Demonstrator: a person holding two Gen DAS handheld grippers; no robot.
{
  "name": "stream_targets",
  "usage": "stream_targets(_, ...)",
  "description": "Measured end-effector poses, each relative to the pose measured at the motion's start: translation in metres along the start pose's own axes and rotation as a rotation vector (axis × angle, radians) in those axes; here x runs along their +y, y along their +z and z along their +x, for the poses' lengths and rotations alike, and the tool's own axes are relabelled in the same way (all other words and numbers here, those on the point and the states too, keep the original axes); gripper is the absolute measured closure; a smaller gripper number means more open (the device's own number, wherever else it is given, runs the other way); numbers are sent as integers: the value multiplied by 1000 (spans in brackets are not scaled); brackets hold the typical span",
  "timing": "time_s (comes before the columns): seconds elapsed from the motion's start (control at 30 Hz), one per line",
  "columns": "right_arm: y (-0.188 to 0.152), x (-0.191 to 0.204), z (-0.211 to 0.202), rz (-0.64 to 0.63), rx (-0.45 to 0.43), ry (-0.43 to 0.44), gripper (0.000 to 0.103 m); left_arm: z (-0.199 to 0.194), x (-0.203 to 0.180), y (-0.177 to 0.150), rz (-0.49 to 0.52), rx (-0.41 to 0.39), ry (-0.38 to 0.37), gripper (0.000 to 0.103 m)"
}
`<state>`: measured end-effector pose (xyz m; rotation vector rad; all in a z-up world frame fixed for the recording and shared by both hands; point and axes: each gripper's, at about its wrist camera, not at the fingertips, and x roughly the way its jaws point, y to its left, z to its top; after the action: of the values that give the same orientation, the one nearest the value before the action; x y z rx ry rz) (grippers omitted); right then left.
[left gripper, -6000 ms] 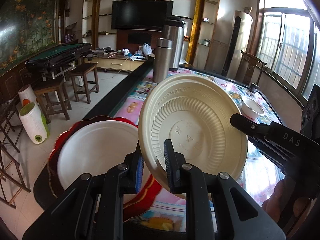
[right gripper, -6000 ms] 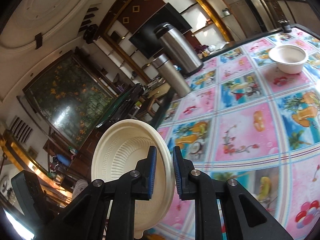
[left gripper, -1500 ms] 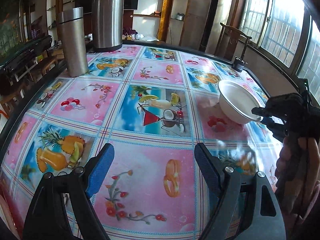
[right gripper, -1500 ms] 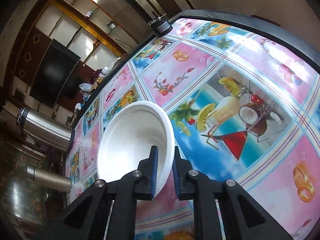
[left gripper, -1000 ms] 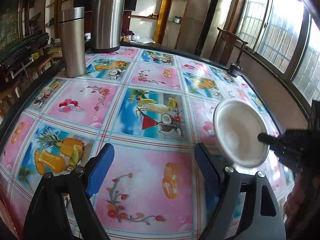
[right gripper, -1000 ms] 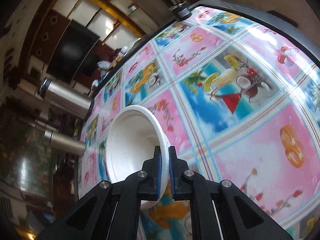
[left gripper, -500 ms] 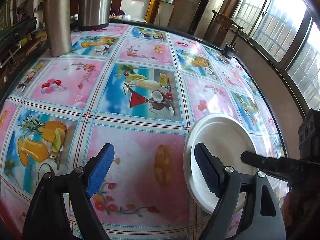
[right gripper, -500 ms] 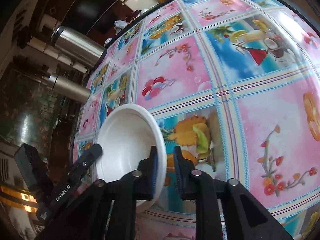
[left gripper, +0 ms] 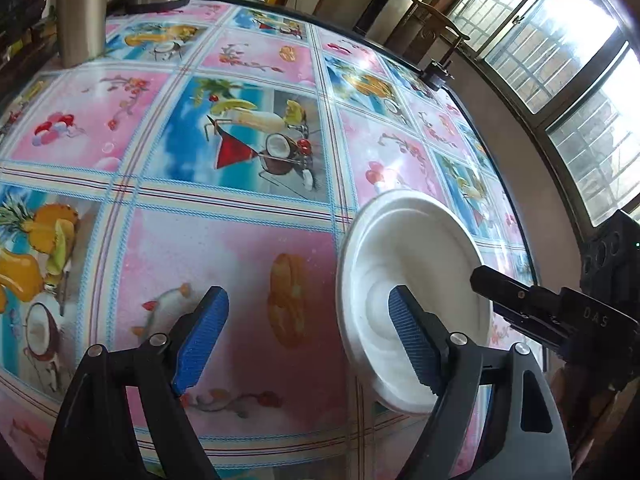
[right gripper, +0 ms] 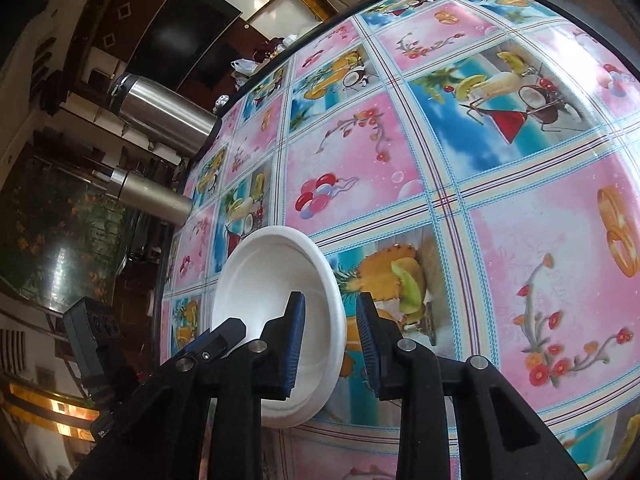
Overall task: Organize plates and bowls
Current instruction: 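Close the left tool on the white bowl rim while the right tool holds it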
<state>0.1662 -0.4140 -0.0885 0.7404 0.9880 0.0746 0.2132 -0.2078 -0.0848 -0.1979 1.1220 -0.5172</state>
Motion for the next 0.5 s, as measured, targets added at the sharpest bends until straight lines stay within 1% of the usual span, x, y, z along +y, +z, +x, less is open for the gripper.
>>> stream_targets(0.2,0,0,1,7,6,-1,73,-4,6,0,-34,-2,-29,21)
stream_targets(0.23,0,0,2,6,6,-1,73,-5,7,-1,-39,-2,-32,23)
stream_targets(0.27,-1,1,1,6,5,0,73,-5,8,-1,-42,-1,-32,26)
stream_targets(0.33,-1,2,2,3,3,0,73,-5,8,-1,-42,4,-33,40)
stream_targets(0.37,-2,2,2,3,3,0,73,-5,8,-2,-43,8,-33,43)
stream_targets(0.43,-1,1,1,4,3,-2,73,-5,9,-2,-42,13,-36,56)
stream_targets(0.5,-1,1,2,9,4,-5,73,-5,8,-3,-42,19,-42,61)
